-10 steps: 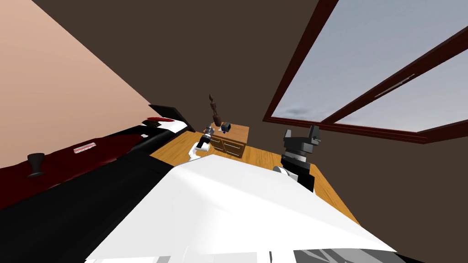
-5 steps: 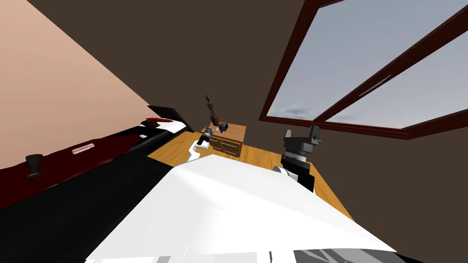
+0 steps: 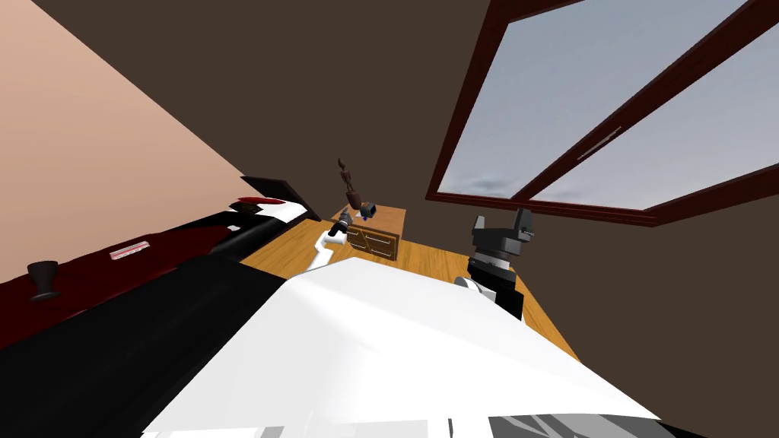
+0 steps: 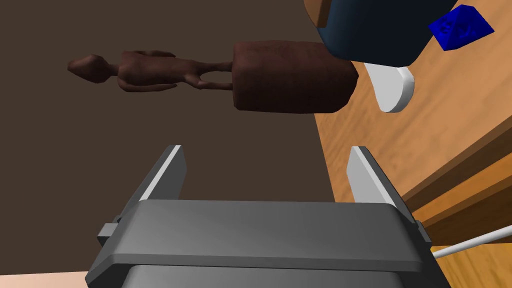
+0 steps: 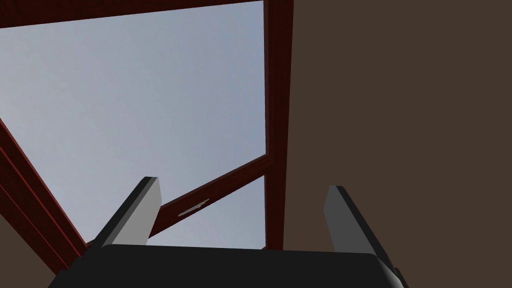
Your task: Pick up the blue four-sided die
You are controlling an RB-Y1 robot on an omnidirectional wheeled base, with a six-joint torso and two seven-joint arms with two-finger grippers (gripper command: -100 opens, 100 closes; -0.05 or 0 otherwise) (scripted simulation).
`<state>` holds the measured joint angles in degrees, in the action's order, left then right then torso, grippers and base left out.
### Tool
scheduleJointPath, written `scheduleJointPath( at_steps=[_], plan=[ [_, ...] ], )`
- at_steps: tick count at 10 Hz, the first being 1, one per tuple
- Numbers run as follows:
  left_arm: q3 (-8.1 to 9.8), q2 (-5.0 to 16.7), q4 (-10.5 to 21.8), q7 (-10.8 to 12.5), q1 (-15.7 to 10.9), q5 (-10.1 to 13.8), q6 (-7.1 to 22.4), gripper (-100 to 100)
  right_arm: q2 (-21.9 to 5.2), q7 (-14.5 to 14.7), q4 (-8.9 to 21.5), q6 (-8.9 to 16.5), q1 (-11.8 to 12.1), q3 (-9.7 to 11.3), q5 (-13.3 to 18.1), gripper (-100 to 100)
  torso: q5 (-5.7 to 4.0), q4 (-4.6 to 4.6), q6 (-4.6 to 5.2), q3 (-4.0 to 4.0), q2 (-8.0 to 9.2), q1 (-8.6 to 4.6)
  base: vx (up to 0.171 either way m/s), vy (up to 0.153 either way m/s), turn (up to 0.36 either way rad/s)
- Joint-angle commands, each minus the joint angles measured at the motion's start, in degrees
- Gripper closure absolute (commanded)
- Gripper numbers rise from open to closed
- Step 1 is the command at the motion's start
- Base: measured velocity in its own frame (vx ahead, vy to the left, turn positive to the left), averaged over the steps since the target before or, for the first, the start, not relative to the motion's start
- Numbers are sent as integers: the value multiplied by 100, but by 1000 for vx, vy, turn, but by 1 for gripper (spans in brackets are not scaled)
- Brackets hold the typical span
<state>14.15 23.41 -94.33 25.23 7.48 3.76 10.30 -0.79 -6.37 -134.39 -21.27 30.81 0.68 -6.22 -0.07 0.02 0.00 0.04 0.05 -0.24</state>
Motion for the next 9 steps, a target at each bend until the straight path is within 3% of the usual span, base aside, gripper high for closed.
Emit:
scheduleJointPath(
  at_steps=[1,4,5,8,9],
  plan=[
    [40,30,154,96,-99,7,245,-100,0,0,0,0,0,0,0,0,0,0,0,0,0,0,-12,-53,-23],
    [175,153,667,423,-509,72,732,-100,0,0,0,0,0,0,0,0,2,-1,-2,-2,-3,8,-3,-55,-38],
    [175,153,772,423,-509,72,808,-100,0,0,0,0,0,0,0,0,1,-1,0,-2,-4,6,-6,-48,-27],
    [292,247,1365,719,-939,154,1266,-100,0,0,0,0,0,-1,0,0,3,-1,-2,-3,-5,16,1,-33,-45],
    [292,247,1409,719,-939,154,1371,-100,-1,0,0,0,0,-1,0,0,3,-1,-2,-4,-7,18,9,-17,-27]
  ],
)
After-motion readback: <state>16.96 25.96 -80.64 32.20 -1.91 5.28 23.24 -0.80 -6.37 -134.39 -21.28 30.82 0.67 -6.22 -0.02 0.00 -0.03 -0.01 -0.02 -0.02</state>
